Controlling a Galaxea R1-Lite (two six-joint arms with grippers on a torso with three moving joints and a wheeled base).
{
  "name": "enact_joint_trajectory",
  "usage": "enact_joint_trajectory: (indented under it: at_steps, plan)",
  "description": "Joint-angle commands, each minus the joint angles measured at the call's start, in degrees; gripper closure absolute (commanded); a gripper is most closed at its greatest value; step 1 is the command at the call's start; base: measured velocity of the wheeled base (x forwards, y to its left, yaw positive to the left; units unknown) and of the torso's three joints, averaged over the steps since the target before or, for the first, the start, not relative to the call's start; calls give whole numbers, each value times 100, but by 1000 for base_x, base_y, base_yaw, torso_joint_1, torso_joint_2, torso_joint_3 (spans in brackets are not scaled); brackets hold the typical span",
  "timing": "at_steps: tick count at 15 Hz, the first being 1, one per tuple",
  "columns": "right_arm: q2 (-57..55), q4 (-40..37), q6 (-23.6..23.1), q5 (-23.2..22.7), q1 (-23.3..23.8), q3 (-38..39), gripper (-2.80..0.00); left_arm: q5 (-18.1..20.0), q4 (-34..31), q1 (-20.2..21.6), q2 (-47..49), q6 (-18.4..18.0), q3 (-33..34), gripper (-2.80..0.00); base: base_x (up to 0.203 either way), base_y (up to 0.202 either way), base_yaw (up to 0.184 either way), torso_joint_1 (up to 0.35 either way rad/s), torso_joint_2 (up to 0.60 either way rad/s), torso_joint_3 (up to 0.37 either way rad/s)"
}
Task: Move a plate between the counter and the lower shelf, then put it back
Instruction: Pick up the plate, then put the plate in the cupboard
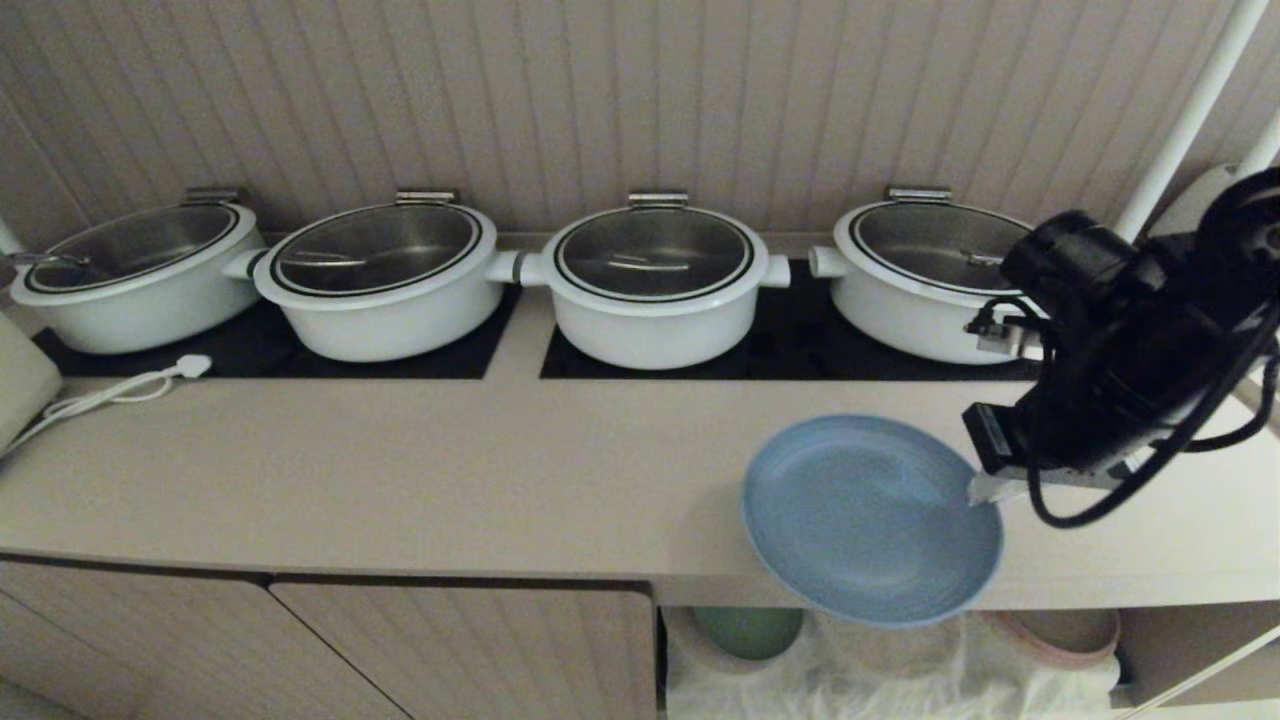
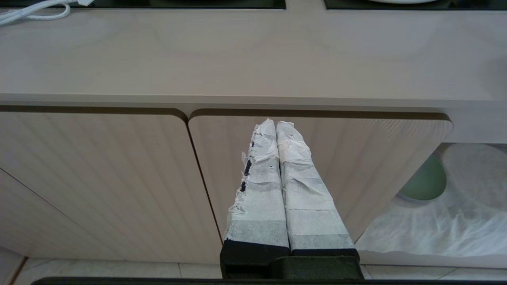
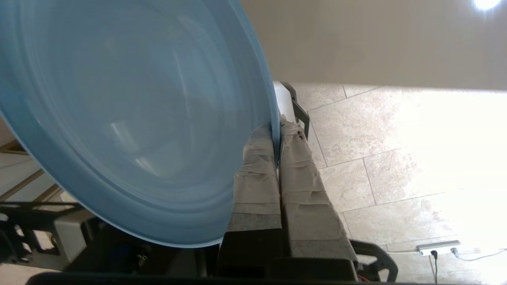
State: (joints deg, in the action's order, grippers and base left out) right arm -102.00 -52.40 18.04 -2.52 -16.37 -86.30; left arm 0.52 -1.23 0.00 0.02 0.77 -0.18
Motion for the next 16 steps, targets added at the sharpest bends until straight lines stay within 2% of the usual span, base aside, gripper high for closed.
enact_joint_trajectory:
  at_steps: [1, 5, 8, 16]
  plan:
    - [598, 266, 17, -6, 15, 721, 0, 1, 0, 0, -2, 2, 1, 0, 0, 0, 0, 0, 0, 0]
    - [1408, 869, 302, -11, -76, 1928, 0, 1, 0, 0, -2, 2, 1, 0, 0, 0, 0, 0, 0, 0]
    - [1963, 1048, 633, -11, -117, 2404, 0, 1, 0, 0, -2, 2, 1, 0, 0, 0, 0, 0, 0, 0]
    - [3279, 1003, 679, -19, -116, 3951, 0, 1, 0, 0, -2, 2, 1, 0, 0, 0, 0, 0, 0, 0]
